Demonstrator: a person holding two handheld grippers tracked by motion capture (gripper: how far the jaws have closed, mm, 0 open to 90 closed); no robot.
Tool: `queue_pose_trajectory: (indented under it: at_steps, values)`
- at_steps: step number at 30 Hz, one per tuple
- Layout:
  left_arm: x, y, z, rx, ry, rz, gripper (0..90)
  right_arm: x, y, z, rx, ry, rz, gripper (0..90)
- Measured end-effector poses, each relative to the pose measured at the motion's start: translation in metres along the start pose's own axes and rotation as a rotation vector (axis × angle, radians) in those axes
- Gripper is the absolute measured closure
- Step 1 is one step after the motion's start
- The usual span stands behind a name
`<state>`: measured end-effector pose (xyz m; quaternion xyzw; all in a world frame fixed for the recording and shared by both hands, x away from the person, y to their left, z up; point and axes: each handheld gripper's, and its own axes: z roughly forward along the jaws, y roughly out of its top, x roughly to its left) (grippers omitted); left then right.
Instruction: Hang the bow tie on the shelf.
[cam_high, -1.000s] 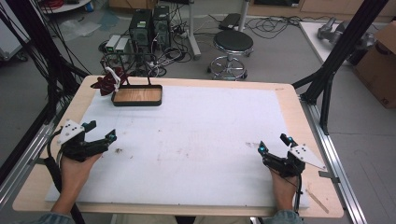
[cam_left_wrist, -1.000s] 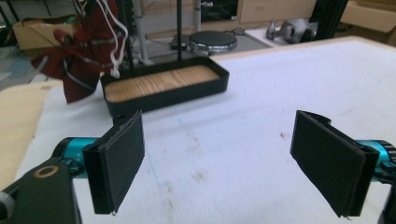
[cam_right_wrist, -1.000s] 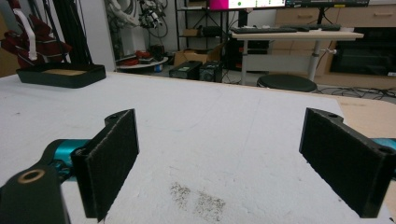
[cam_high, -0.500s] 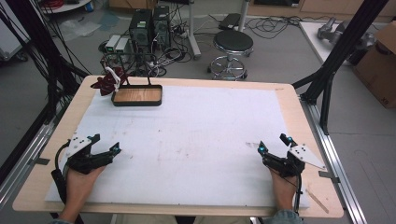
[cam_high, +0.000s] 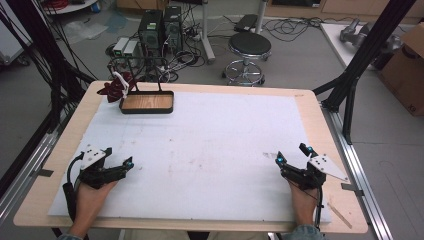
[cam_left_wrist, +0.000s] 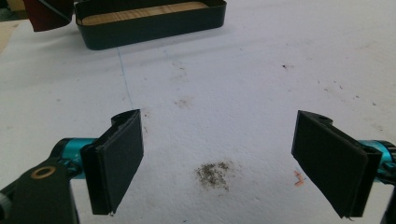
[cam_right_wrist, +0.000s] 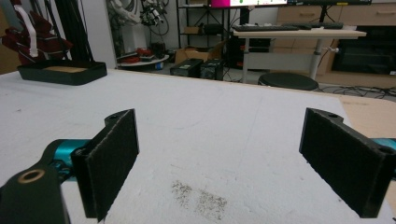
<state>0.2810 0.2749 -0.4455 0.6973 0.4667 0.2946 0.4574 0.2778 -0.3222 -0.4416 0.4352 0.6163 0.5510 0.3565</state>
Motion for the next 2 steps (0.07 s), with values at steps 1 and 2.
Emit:
queue_pose_trajectory:
  at_steps: [1, 2]
  values:
    - [-0.0001, -0.0003, 0.0003, 0.004, -0.001, 0.0, 17.1, 0.0, -0.0001, 0.0001, 0.0, -0.001, 0.0, 11.1]
    - [-0.0004, -0.0006, 0.0007, 0.007, -0.001, 0.0, 17.1, 0.0001, 0.0, 0.0, 0.001, 0.0, 0.002, 11.1]
